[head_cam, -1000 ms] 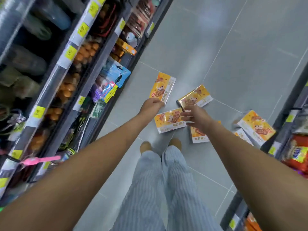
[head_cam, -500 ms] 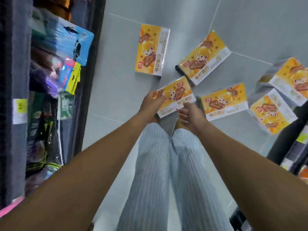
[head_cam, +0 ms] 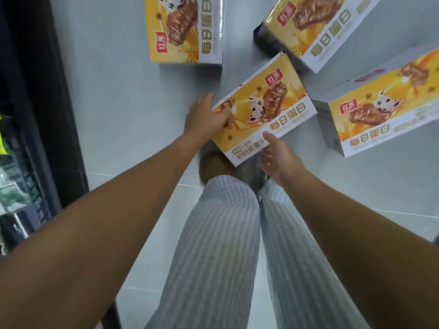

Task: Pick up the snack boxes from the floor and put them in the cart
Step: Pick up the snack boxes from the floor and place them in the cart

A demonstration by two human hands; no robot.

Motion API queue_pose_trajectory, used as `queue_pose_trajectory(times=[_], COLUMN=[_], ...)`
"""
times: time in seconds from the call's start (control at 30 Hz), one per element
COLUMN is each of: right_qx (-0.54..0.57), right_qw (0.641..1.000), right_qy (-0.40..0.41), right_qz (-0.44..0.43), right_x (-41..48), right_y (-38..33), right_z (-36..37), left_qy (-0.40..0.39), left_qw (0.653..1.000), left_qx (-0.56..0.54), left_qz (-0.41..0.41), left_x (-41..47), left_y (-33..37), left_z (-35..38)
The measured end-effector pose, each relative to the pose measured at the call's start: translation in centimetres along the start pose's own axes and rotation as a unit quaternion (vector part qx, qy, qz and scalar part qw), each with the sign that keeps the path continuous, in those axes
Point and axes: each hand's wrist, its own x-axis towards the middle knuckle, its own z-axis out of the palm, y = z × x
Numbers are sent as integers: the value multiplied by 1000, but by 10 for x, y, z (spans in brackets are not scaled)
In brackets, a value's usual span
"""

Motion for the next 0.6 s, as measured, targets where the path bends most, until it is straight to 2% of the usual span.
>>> queue_pose_trajectory(times=[0.17, 0.27, 0.37, 0.47, 0.6], right_qx=[98, 171, 163, 153, 91], right_qw=[995, 984, 985, 985, 993], right_qy=[-26, -39, -55, -69, -72], right_qz=[-24, -23, -21, -25, -26], right_x=[24, 29, 25, 16, -11], right_y=[5, 8, 12, 8, -3], right_z=[19, 25, 19, 9, 2], left_qy=[-47, -53, -73, -107, -104], left_qw=[999, 998, 996, 994, 992], left_qx=[-3, 11, 32, 26, -59], left_qz=[-13, 11, 33, 14, -33], left_x=[28, 28, 20, 6, -29], left_y=[-16, -16, -15, -18, -19], left_z=[12, 14, 12, 6, -4])
